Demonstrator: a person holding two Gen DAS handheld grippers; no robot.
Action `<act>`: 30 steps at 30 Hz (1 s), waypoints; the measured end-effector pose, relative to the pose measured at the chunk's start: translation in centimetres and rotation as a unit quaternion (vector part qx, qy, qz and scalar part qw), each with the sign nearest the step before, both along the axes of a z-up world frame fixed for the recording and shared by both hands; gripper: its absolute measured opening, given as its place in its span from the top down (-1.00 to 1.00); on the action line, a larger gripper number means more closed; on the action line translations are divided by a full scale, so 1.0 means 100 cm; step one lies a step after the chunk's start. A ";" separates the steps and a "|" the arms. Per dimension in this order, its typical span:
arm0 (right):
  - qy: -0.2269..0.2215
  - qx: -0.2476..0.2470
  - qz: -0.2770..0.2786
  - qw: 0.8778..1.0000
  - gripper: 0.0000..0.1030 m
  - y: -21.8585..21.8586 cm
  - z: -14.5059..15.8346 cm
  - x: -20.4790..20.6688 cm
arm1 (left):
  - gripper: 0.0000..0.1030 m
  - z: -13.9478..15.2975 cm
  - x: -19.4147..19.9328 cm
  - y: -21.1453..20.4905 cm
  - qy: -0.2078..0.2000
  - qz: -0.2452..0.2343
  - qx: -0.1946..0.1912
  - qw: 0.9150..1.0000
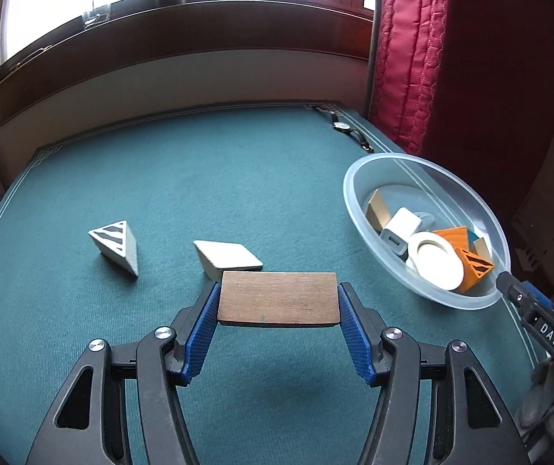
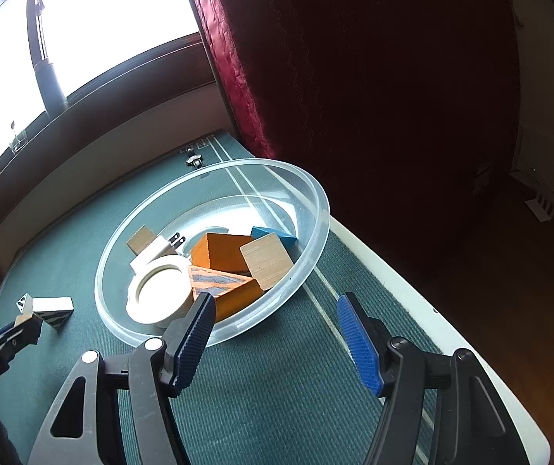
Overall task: Organize rigid objects
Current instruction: 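Carry the brown block into the clear bowl and open the left gripper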
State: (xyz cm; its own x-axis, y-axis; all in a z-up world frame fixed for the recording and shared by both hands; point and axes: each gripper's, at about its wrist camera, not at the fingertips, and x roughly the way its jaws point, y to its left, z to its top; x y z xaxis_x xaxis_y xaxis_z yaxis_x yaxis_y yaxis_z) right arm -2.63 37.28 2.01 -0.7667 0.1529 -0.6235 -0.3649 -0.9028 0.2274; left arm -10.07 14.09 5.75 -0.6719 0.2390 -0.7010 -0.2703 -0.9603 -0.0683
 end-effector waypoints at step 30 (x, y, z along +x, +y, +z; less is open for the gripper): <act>0.008 -0.015 -0.002 1.000 -0.36 0.004 -0.002 0.006 | -0.31 -0.005 -0.048 0.082 -0.008 -0.062 0.025 0.998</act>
State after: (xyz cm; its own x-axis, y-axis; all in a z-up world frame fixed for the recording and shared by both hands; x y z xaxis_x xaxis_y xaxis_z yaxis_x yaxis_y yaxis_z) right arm -2.06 37.72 1.78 -0.7760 0.1375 -0.6156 -0.3646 -0.8941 0.2600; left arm -14.88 22.31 5.22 -0.6235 0.3546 -0.6968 -0.3861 -0.9146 -0.1200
